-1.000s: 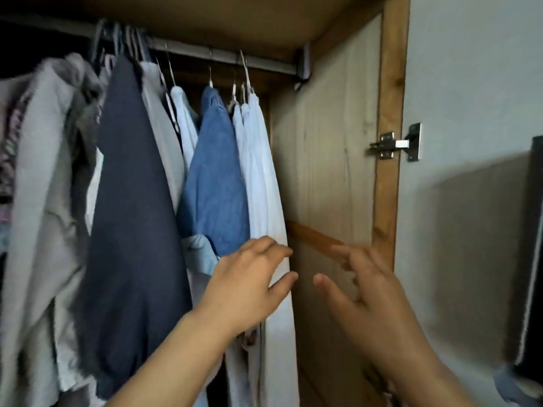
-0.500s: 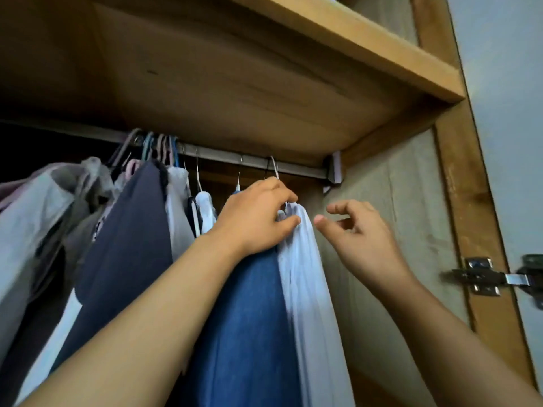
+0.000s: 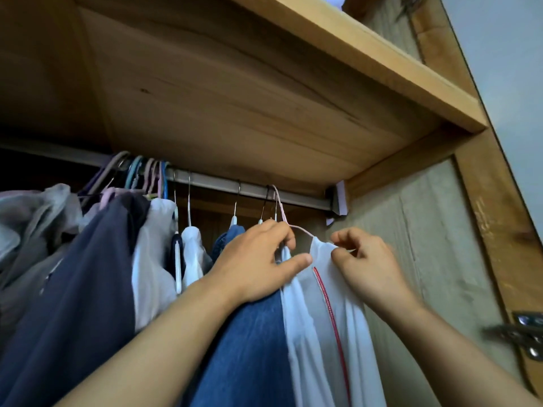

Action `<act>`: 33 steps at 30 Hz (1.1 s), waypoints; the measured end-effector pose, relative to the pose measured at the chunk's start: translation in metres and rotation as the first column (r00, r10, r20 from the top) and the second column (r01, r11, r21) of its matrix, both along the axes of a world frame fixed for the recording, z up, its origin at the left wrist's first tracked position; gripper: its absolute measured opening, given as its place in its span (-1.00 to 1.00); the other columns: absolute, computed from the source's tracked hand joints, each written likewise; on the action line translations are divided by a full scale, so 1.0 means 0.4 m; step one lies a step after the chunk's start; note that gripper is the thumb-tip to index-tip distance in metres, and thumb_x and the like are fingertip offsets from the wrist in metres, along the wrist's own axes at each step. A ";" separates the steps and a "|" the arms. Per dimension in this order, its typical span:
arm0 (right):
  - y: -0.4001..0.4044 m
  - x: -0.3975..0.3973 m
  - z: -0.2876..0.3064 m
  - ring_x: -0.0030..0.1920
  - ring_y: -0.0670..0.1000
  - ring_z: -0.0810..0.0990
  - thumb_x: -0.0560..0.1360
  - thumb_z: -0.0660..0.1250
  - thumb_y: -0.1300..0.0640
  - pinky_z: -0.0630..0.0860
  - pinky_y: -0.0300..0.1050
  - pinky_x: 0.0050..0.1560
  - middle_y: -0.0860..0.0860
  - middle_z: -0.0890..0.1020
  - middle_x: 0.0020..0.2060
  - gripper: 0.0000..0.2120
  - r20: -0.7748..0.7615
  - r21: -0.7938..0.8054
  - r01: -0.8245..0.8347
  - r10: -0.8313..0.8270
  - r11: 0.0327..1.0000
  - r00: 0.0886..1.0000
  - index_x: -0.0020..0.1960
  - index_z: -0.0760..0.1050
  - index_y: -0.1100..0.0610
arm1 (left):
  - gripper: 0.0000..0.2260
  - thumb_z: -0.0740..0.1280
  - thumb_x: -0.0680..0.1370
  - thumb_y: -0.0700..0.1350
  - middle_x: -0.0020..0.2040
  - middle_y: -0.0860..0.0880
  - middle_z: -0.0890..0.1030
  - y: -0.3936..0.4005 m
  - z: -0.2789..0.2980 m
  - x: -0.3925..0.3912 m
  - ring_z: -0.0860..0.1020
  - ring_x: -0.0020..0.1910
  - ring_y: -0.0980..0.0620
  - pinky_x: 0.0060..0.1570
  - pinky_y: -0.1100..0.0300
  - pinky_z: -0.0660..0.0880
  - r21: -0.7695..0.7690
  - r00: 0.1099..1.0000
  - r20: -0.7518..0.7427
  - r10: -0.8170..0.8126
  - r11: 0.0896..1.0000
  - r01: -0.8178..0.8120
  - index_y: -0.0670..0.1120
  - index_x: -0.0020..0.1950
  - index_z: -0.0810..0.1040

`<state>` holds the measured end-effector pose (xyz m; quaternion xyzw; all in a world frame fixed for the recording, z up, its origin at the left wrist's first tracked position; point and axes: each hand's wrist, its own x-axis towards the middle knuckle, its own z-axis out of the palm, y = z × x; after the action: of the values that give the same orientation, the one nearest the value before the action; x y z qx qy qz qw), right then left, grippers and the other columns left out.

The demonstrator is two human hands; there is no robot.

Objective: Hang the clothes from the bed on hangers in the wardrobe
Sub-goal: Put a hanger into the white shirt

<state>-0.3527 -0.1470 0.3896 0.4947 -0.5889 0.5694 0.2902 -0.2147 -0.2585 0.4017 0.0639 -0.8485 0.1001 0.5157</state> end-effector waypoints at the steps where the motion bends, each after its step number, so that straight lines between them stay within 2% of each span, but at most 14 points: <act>1: -0.008 0.002 0.003 -0.21 -0.03 0.53 0.45 0.28 0.24 0.34 -0.22 -0.23 -0.02 0.60 -0.23 -0.88 0.026 0.019 -0.003 0.002 1.000 1.000 -0.11 0.49 0.03 | -0.84 0.31 0.49 0.10 -0.12 0.12 0.46 -0.005 -0.005 -0.005 0.38 -0.24 0.24 -0.21 0.25 0.31 0.025 1.000 -0.015 -0.026 0.999 0.026 0.05 -0.07 0.44; 3: -0.033 0.009 0.007 -0.15 0.02 0.57 0.46 0.27 0.23 0.46 -0.14 -0.14 -0.01 0.61 -0.23 -0.91 0.102 0.038 -0.074 0.069 0.997 0.992 -0.11 0.53 0.09 | -0.94 0.30 0.49 -0.02 -0.12 0.11 0.51 -0.019 -0.016 -0.014 0.39 -0.29 0.23 -0.18 0.18 0.34 0.085 0.997 -0.035 -0.076 0.993 0.078 0.06 -0.10 0.44; 5: -0.057 0.023 0.014 -0.13 -0.02 0.56 0.48 0.28 0.24 0.49 -0.09 -0.09 -0.03 0.60 -0.18 -0.84 0.207 0.044 -0.205 0.192 0.978 0.959 0.02 0.54 0.10 | -0.96 0.29 0.49 -0.05 -0.05 0.13 0.56 -0.038 -0.028 -0.018 0.41 -0.27 0.26 -0.15 0.20 0.36 0.122 0.994 -0.050 -0.099 0.987 0.104 0.08 -0.09 0.46; 6: -0.067 0.032 0.018 -0.08 -0.05 0.55 0.50 0.27 0.25 0.48 -0.14 -0.08 -0.05 0.59 -0.11 -0.76 0.265 0.057 -0.278 0.254 0.959 0.930 0.15 0.51 0.10 | -0.95 0.28 0.49 -0.03 -0.01 0.15 0.56 -0.048 -0.032 -0.018 0.45 -0.19 0.28 -0.09 0.19 0.39 0.133 0.993 -0.055 -0.104 0.985 0.111 0.09 -0.07 0.47; 8: -0.082 0.049 0.027 0.16 -0.02 0.49 0.51 0.26 0.30 0.40 -0.22 0.06 -0.02 0.52 0.14 -0.57 0.360 0.097 -0.398 0.341 0.912 0.868 0.37 0.35 0.12 | -0.83 0.21 0.44 0.09 0.06 0.18 0.56 -0.062 -0.039 -0.015 0.49 0.03 0.25 0.08 0.16 0.43 0.125 0.992 -0.056 -0.112 0.985 0.118 0.11 -0.02 0.49; 10: -0.098 0.056 0.036 0.28 0.04 0.41 0.49 0.24 0.38 0.35 -0.20 0.15 0.05 0.48 0.23 -0.46 0.397 0.106 -0.454 0.381 0.885 0.835 0.44 0.25 0.13 | -0.72 0.14 0.40 0.16 0.09 0.19 0.55 -0.069 -0.043 -0.009 0.48 0.12 0.22 0.16 0.14 0.42 0.114 0.993 -0.047 -0.107 0.987 0.112 0.13 0.02 0.50; 12: -0.115 0.060 0.035 0.32 0.04 0.38 0.48 0.20 0.43 0.35 -0.20 0.19 0.08 0.44 0.29 -0.42 0.390 0.100 -0.464 0.395 0.880 0.832 0.46 0.21 0.15 | -0.72 0.16 0.42 0.13 0.12 0.20 0.54 -0.072 -0.044 -0.005 0.46 0.14 0.24 0.18 0.16 0.41 0.114 0.995 -0.035 -0.095 0.989 0.099 0.12 0.07 0.51; 15: -0.130 0.071 0.028 0.39 0.04 0.30 0.49 0.15 0.46 0.32 -0.24 0.15 0.07 0.28 0.44 -0.40 0.376 0.074 -0.492 0.433 0.867 0.819 0.48 0.14 0.17 | -0.75 0.26 0.50 0.06 0.13 0.18 0.54 -0.070 -0.039 -0.001 0.46 0.13 0.24 0.17 0.16 0.42 0.117 0.994 -0.014 -0.111 0.987 0.112 0.13 0.17 0.49; 21: -0.105 0.077 0.052 0.45 0.00 0.20 0.50 0.17 0.44 0.24 -0.26 0.22 0.03 0.24 0.47 -0.40 0.226 0.081 -0.456 0.430 0.886 0.874 0.49 0.15 0.15 | -0.70 0.31 0.50 0.08 0.16 0.18 0.53 -0.063 -0.028 -0.001 0.46 0.14 0.20 0.16 0.13 0.44 0.137 0.990 0.001 -0.139 0.981 0.137 0.16 0.23 0.45; 24: -0.073 0.053 0.024 0.44 -0.02 0.23 0.49 0.22 0.41 0.24 -0.22 0.27 0.01 0.27 0.45 -0.38 0.209 0.104 -0.403 0.377 0.909 0.902 0.48 0.17 0.12 | -0.61 0.32 0.49 0.10 0.27 0.17 0.49 -0.051 -0.024 -0.002 0.43 0.22 0.20 0.23 0.19 0.39 0.126 0.990 -0.004 -0.139 0.982 0.139 0.13 0.31 0.41; 27: -0.024 0.026 -0.021 0.39 -0.01 0.32 0.47 0.29 0.39 0.31 -0.15 0.31 0.03 0.35 0.41 -0.40 0.243 0.094 -0.368 0.337 0.925 0.910 0.46 0.22 0.13 | -0.59 0.31 0.50 0.11 0.28 0.20 0.45 -0.029 -0.023 -0.006 0.39 0.23 0.22 0.14 0.34 0.28 0.029 0.995 -0.044 -0.091 0.995 0.092 0.12 0.34 0.39; 31: 0.060 0.010 -0.081 0.13 -0.19 0.46 0.45 0.30 0.43 0.40 -0.47 0.01 0.03 0.44 0.32 -0.41 0.270 0.100 -0.340 0.303 0.935 0.914 0.43 0.26 0.19 | -0.65 0.27 0.47 0.12 0.17 0.12 0.55 0.007 -0.049 -0.023 0.42 0.17 0.16 0.17 0.31 0.17 -0.210 0.990 -0.144 -0.012 0.978 -0.019 0.06 0.22 0.52; 33: 0.116 0.009 -0.113 0.19 -0.22 0.41 0.44 0.31 0.44 0.35 -0.48 0.06 -0.02 0.42 0.34 -0.40 0.254 0.102 -0.306 0.273 0.947 0.928 0.44 0.26 0.18 | -0.66 0.22 0.41 0.10 0.10 0.05 0.61 0.023 -0.078 -0.038 0.49 0.14 0.11 0.25 0.21 0.16 -0.301 0.985 -0.171 -0.006 0.953 -0.046 0.02 0.09 0.60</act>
<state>-0.3492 -0.1005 0.3446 0.5242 -0.5781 0.6181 0.0954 -0.2299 -0.2495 0.3706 0.0009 -0.7754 0.2288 0.5886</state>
